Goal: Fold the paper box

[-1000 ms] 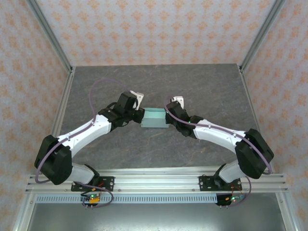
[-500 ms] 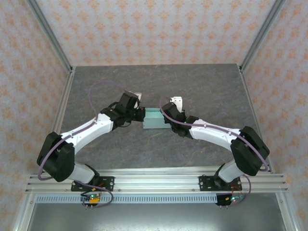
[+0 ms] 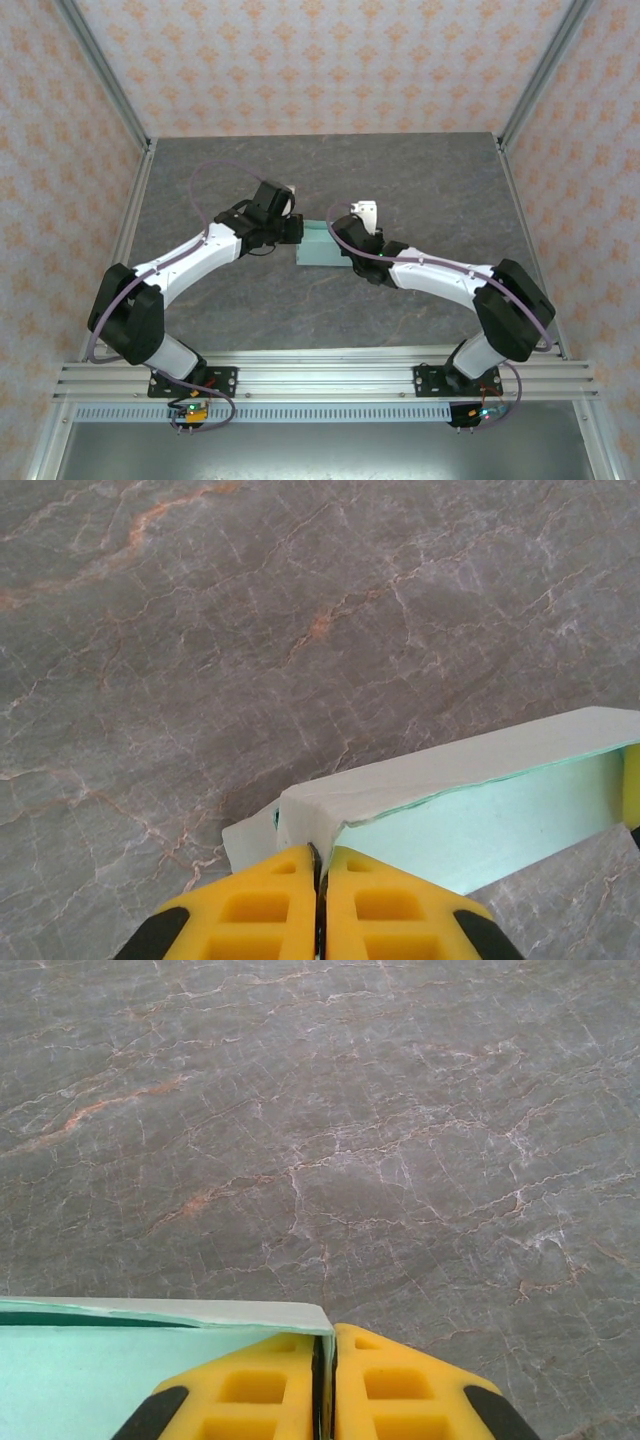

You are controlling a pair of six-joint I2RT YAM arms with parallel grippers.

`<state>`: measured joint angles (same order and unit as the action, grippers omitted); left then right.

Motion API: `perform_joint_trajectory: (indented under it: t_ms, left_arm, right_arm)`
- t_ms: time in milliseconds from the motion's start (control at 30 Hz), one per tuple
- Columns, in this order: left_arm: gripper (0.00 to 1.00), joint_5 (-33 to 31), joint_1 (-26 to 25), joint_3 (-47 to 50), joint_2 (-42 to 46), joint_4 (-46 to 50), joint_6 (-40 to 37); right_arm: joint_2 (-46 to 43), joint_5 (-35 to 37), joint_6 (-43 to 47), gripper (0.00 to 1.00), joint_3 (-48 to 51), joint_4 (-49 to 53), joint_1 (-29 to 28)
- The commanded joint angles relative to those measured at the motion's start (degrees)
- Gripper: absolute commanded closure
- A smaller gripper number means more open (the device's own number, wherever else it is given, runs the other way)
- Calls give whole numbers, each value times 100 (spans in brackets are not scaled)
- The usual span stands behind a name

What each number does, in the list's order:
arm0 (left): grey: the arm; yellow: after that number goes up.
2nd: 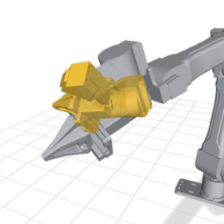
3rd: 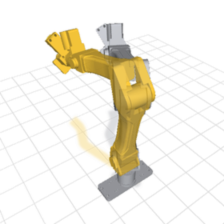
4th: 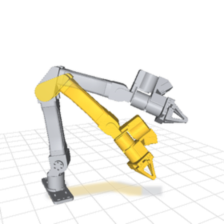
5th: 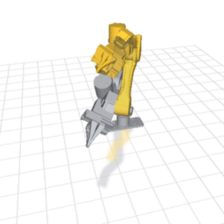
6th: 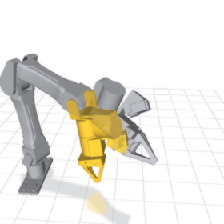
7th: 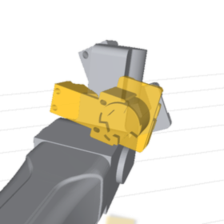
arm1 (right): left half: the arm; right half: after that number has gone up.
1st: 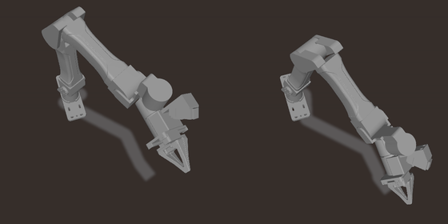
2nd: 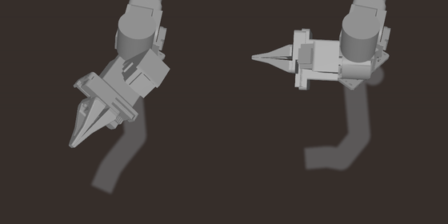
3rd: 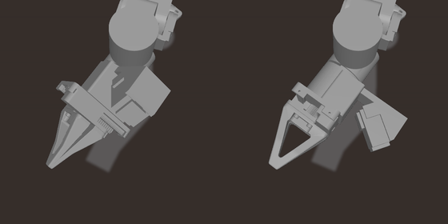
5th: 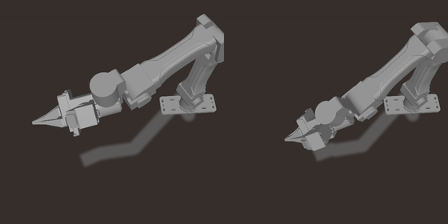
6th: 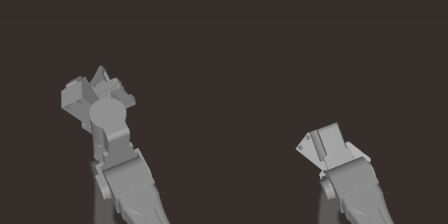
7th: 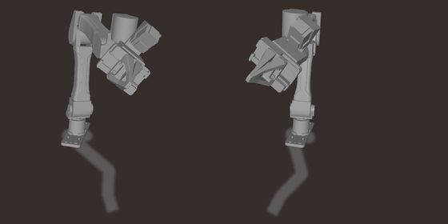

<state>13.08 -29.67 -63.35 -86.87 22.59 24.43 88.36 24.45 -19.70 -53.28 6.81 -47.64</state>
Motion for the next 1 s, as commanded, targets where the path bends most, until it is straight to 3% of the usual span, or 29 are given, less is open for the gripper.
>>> perform_joint_trajectory:
  t_ms: [0,167,433,800,900,967]
  left_arm:
    - [90,213,-37,-286,21,63,98]
    - [90,473,75,-204,43,-53,399]
    - [90,175,154,-327,118,219,441]
    - [87,232,167,-223,305,-55,836]
    - [84,278,193,-149,368,-162,1025]
    - [75,349,206,-91,402,-277,1124]
  right_arm:
    - [173,-36,68,88,-95,111,-210]
    - [248,82,63,88,-104,102,-242]
    - [380,543,328,88,-130,127,-423]
    - [455,696,114,88,-75,44,-500]
    - [420,744,116,88,-54,39,-499]
    - [407,786,116,88,-34,24,-500]
